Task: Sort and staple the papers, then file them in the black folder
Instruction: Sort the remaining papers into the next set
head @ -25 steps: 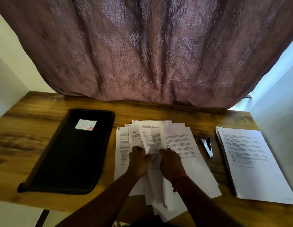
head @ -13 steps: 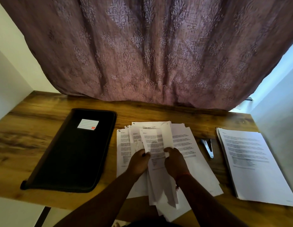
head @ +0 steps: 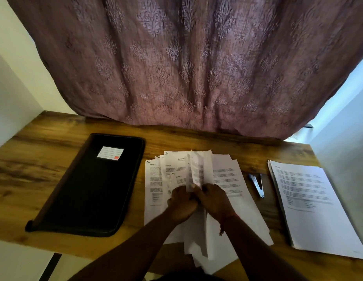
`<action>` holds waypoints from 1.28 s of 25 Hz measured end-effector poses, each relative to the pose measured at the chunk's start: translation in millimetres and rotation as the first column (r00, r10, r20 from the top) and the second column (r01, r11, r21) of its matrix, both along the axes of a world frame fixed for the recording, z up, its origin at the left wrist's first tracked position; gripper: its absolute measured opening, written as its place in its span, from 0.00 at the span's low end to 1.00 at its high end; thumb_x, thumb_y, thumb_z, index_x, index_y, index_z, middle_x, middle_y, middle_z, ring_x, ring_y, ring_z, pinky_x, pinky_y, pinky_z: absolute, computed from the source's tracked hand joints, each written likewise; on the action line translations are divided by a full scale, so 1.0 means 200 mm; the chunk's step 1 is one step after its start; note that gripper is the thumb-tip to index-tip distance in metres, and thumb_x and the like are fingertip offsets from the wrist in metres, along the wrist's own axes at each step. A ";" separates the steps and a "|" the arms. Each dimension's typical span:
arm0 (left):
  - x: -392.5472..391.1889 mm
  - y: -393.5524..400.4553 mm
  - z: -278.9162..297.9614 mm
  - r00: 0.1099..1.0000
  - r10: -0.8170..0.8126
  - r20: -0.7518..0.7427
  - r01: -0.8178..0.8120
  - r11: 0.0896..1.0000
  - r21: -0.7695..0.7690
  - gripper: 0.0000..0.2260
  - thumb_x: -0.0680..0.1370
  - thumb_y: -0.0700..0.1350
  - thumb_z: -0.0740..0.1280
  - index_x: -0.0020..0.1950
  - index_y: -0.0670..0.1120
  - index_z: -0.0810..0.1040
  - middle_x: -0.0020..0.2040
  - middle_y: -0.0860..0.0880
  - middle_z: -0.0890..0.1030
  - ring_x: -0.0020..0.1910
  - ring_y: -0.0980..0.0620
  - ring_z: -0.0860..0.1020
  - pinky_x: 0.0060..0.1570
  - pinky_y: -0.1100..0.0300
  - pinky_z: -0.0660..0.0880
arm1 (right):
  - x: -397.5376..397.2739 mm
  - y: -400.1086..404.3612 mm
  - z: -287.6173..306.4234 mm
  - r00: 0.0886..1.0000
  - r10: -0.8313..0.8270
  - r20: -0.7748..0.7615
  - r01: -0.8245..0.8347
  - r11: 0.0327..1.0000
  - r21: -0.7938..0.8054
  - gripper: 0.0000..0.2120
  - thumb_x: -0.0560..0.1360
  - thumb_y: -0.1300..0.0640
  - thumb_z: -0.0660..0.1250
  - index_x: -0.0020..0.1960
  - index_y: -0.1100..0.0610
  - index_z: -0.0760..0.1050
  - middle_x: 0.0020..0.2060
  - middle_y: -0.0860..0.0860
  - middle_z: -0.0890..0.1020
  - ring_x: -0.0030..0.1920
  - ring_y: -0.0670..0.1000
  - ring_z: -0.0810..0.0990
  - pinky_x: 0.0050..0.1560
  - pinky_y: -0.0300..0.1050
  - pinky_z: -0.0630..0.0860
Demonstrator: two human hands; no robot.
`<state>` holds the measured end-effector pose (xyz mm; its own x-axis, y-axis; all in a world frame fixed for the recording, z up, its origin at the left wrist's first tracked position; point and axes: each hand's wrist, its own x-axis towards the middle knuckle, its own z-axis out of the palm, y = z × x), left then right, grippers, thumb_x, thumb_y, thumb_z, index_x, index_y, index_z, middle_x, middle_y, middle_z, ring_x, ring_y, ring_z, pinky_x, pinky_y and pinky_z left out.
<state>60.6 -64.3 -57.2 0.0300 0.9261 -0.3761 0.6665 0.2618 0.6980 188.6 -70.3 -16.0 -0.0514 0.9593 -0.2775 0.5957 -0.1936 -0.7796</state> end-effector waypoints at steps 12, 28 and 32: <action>-0.07 -0.11 0.14 0.850 0.167 0.499 -0.216 0.976 0.040 0.17 0.84 0.40 0.59 0.72 0.51 0.69 0.67 0.58 0.71 0.65 0.60 0.70 0.69 0.59 0.67 | -0.04 0.07 0.02 0.993 -0.091 -0.070 0.085 0.994 -0.075 0.19 0.77 0.42 0.65 0.61 0.53 0.77 0.52 0.48 0.81 0.55 0.49 0.79 0.54 0.41 0.76; -0.07 0.02 0.03 0.837 0.499 0.222 -0.504 0.863 -0.040 0.10 0.82 0.44 0.61 0.59 0.46 0.79 0.56 0.48 0.82 0.55 0.46 0.80 0.55 0.50 0.80 | -0.05 0.14 0.00 0.985 -0.173 0.005 0.172 0.976 -0.133 0.14 0.79 0.62 0.60 0.64 0.59 0.74 0.57 0.55 0.79 0.60 0.56 0.78 0.57 0.43 0.75; -0.05 -0.01 0.02 0.950 0.291 0.116 -0.306 0.942 0.136 0.12 0.83 0.49 0.57 0.58 0.51 0.79 0.57 0.49 0.81 0.59 0.47 0.78 0.60 0.46 0.76 | -0.04 0.13 0.01 0.983 -0.183 -0.011 0.180 0.972 -0.151 0.15 0.80 0.56 0.61 0.64 0.60 0.74 0.54 0.54 0.81 0.55 0.54 0.80 0.53 0.40 0.76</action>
<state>51.0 -65.9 -52.4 -0.2281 0.9434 -0.2408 0.5039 0.3260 0.7999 179.6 -44.2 -13.2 0.1111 0.9013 -0.4188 0.5204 -0.4117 -0.7481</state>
